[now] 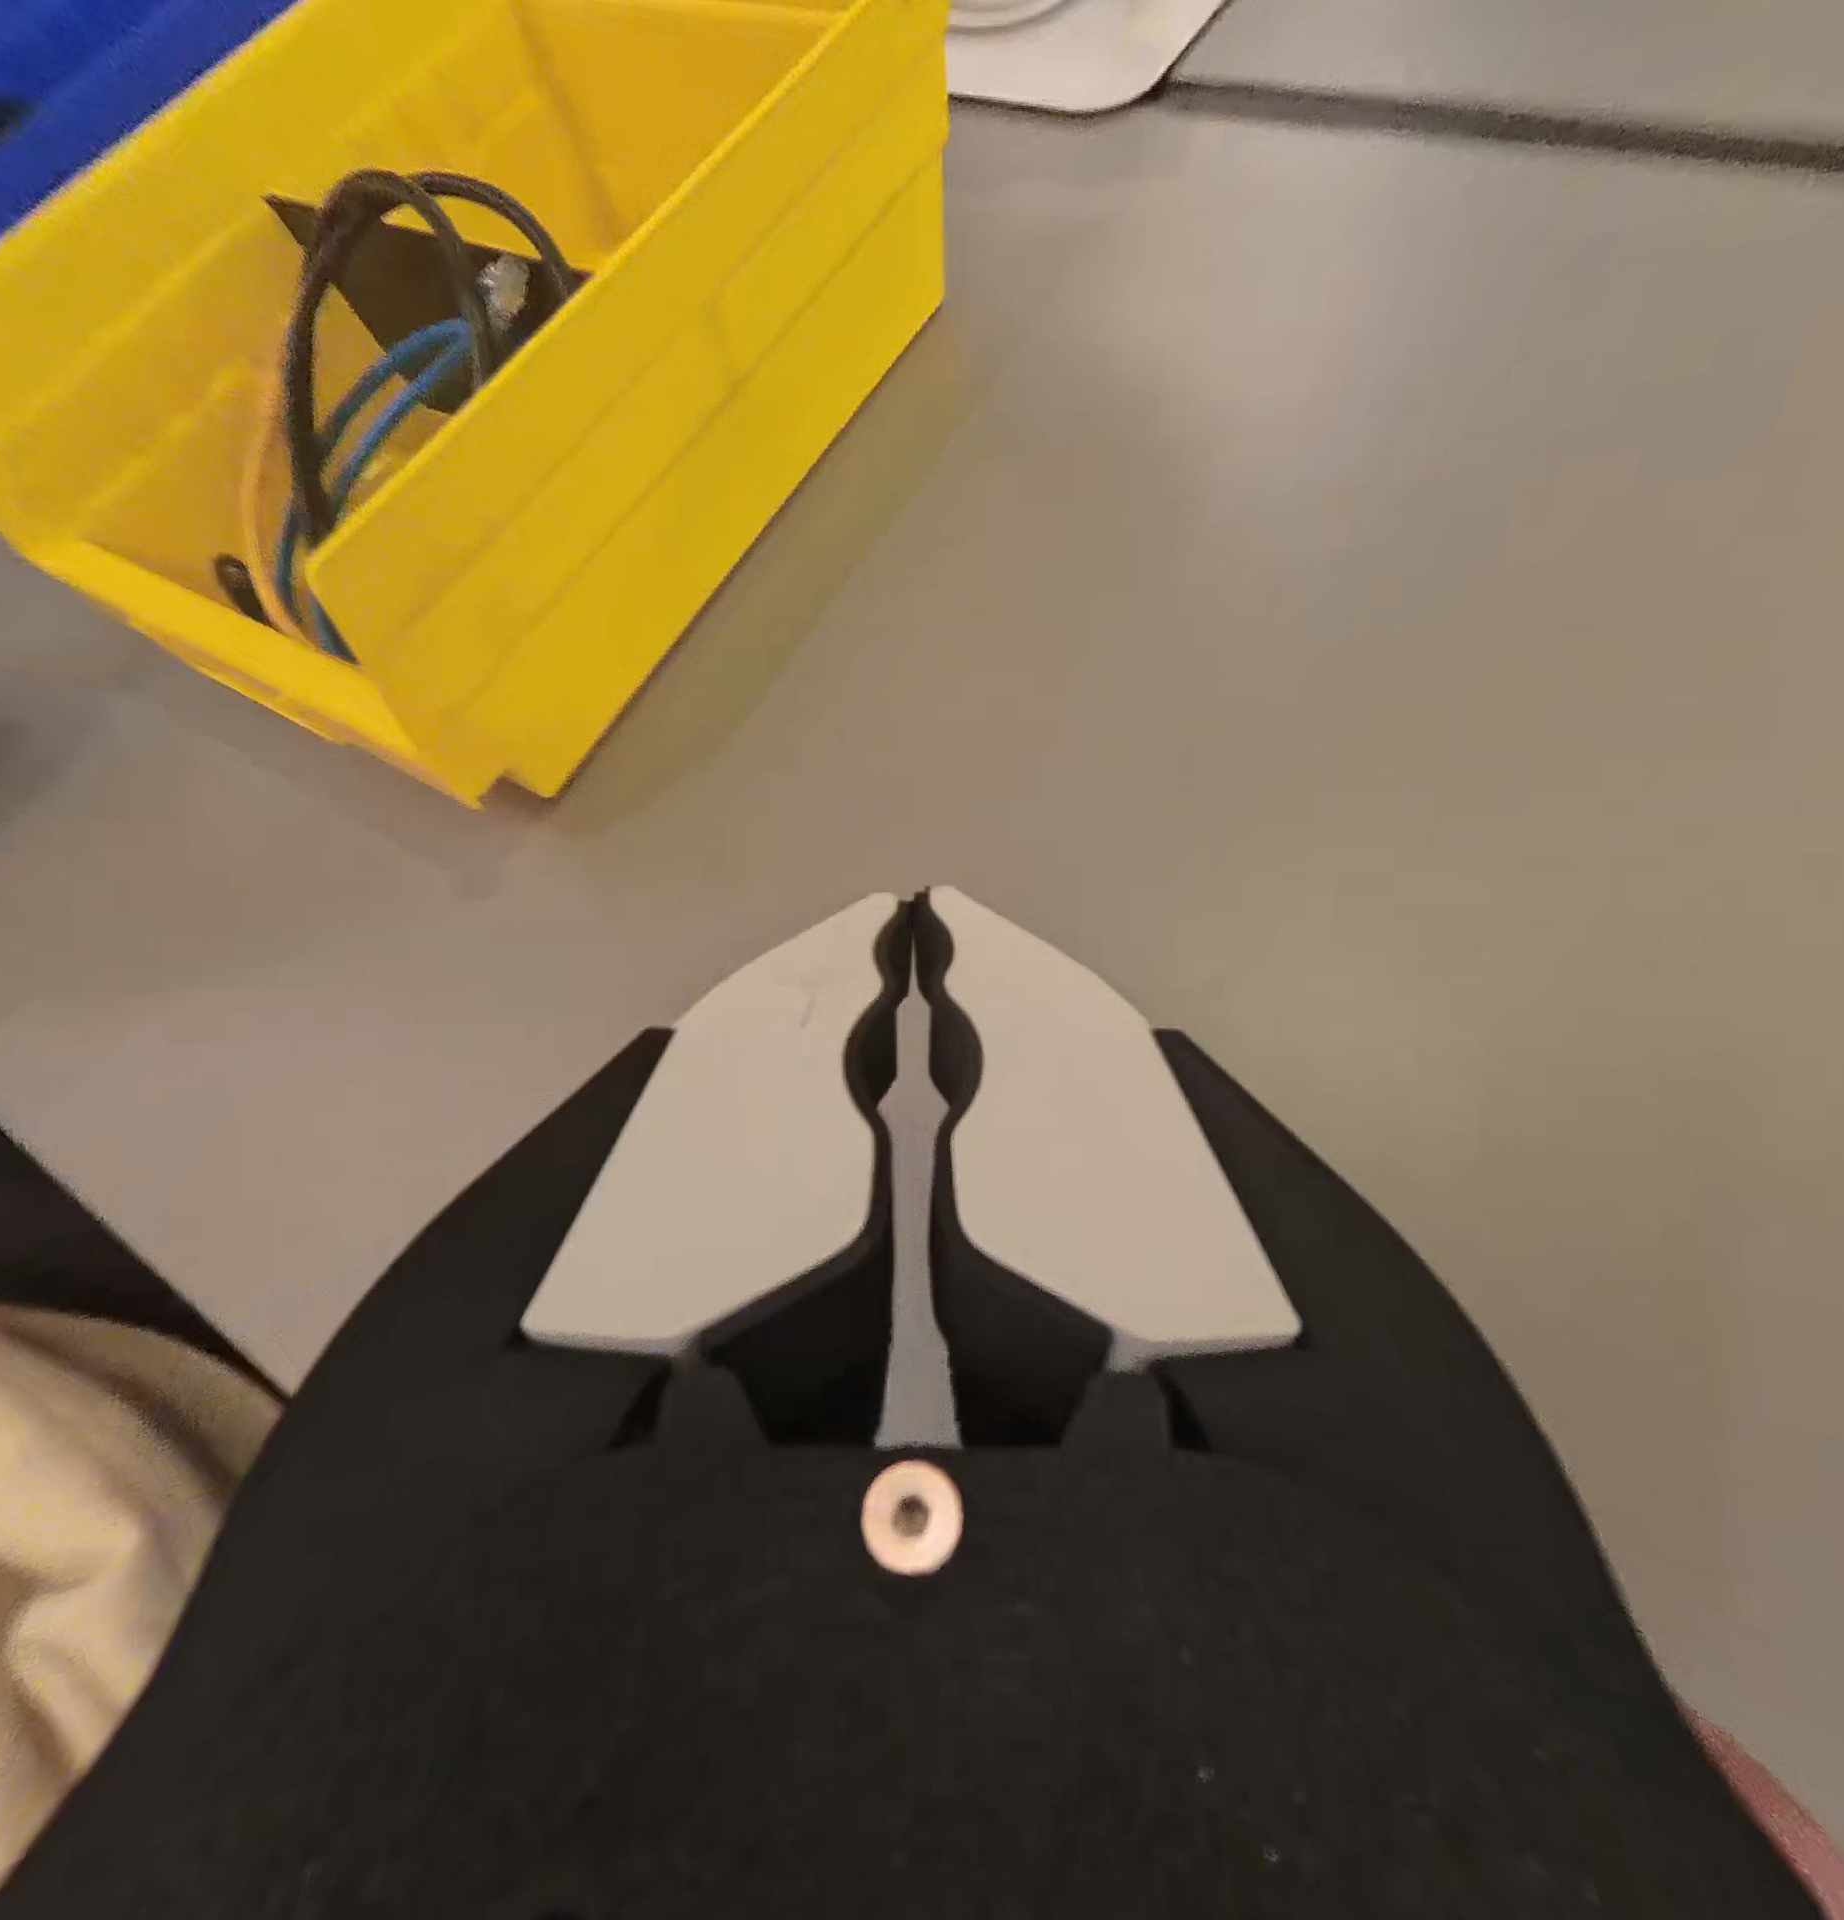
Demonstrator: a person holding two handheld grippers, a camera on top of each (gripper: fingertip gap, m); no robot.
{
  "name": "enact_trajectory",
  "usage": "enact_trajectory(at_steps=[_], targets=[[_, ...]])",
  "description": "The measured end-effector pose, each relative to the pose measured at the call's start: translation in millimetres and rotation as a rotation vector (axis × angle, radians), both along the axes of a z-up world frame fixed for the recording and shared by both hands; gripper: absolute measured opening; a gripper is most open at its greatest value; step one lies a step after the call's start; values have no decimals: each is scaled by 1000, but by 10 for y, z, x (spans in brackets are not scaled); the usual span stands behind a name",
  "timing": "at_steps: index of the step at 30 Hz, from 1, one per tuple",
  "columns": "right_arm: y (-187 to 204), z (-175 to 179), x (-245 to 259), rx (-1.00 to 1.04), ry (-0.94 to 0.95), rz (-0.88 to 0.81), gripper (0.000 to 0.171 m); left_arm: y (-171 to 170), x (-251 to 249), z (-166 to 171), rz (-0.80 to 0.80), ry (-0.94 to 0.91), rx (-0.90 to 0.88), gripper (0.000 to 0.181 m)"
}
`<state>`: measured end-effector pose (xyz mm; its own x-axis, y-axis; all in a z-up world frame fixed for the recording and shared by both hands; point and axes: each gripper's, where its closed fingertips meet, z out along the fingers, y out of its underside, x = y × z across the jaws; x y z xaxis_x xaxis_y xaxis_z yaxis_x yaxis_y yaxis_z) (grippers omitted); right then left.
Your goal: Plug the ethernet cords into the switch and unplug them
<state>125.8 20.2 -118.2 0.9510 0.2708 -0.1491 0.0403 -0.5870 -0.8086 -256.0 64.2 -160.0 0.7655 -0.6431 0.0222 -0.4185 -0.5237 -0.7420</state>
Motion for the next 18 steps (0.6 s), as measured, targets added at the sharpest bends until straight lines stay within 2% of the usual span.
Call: enact_trajectory(at_steps=[5,7,9,11,13,14,15,18], targets=[[73,119,-112,141,-20,52,0,-96,99,-272,-127,121,-17,0],[85,136,-120,183,-82,67,0,-54,109,-181,-118,121,38,0],[106,181,-48,217,-134,12,0,-56,141,-44,-123,77,68,0],[96,186,-79,184,-95,13,0,-61,158,39,-131,48,101,0],[105,233,-135,180,-27,14,0,-47,156,9,-128,73,125,25],[114,290,-170,218,-13,17,0,-28,151,-19,-125,97,139,24],[119,348,-192,258,-22,12,0,10,152,0,-117,105,176,2],[124,503,-270,375,-134,21,0,21,236,188,-141,69,271,0]])
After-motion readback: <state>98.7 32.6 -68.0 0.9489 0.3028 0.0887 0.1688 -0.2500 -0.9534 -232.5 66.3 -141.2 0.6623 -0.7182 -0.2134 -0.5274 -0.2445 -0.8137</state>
